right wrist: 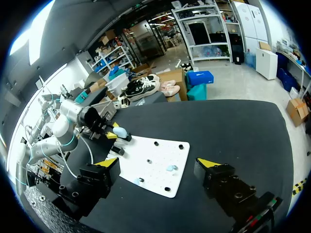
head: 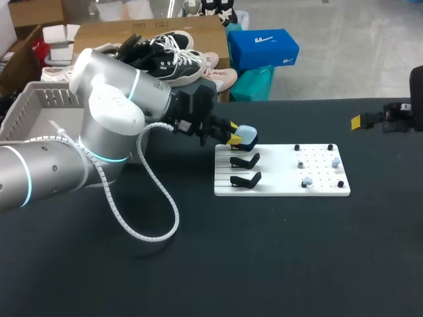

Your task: Pick up each earbud case from the left stands, insert the matching earbuds, close the lid, and place the case in the box.

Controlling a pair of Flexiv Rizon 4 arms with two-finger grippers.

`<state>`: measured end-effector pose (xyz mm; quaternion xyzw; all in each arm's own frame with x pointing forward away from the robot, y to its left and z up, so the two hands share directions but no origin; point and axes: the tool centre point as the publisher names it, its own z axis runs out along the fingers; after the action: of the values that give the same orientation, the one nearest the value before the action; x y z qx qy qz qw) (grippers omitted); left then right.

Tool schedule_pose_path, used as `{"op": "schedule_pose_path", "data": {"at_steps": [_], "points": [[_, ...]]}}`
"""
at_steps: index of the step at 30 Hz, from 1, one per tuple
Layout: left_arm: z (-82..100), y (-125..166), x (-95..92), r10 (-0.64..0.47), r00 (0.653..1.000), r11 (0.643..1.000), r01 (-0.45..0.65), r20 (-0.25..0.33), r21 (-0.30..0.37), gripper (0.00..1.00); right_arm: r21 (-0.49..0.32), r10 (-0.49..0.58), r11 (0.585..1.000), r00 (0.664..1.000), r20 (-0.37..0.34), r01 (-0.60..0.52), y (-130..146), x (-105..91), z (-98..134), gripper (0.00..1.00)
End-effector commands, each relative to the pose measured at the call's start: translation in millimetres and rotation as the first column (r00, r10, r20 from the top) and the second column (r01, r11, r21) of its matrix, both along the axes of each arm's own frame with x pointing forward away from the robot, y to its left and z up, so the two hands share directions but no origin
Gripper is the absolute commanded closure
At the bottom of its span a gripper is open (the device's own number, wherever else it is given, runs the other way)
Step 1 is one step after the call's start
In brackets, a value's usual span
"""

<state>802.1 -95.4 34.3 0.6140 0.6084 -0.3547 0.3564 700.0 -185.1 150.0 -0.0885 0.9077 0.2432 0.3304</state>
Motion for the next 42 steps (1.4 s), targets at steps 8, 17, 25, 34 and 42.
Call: {"op": "schedule_pose_path", "data": {"at_steps": [8, 17, 25, 34, 42], "points": [[49.4, 11.2, -29.4, -0.021, 0.999, 0.99, 0.024, 0.024, -0.139, 1.0, 0.0, 0.0, 1.0, 1.0, 0.0, 0.0, 0.0, 0.0, 0.0, 0.0], [80.0, 0.1, -55.2, -0.036, 0.998, 0.973, 0.047, 0.055, -0.224, 1.0, 0.0, 0.0, 1.0, 1.0, 0.0, 0.0, 0.0, 0.0, 0.0, 0.0], [88.1, -11.7, -70.7, -0.038, 0.996, 0.964, 0.056, 0.076, -0.26, 1.0, 0.0, 0.0, 1.0, 1.0, 0.0, 0.0, 0.0, 0.0, 0.0, 0.0], [97.1, -19.0, -81.9, -0.046, 0.996, 0.948, 0.068, 0.08, -0.311, 1.0, 0.0, 0.0, 1.0, 1.0, 0.0, 0.0, 0.0, 0.0, 0.0, 0.0], [96.3, -22.4, -91.4, -0.105, 0.993, 0.945, 0.118, 0.059, -0.305, 1.0, 0.0, 0.0, 1.0, 1.0, 0.0, 0.0, 0.0, 0.0, 0.0, 0.0]]}}
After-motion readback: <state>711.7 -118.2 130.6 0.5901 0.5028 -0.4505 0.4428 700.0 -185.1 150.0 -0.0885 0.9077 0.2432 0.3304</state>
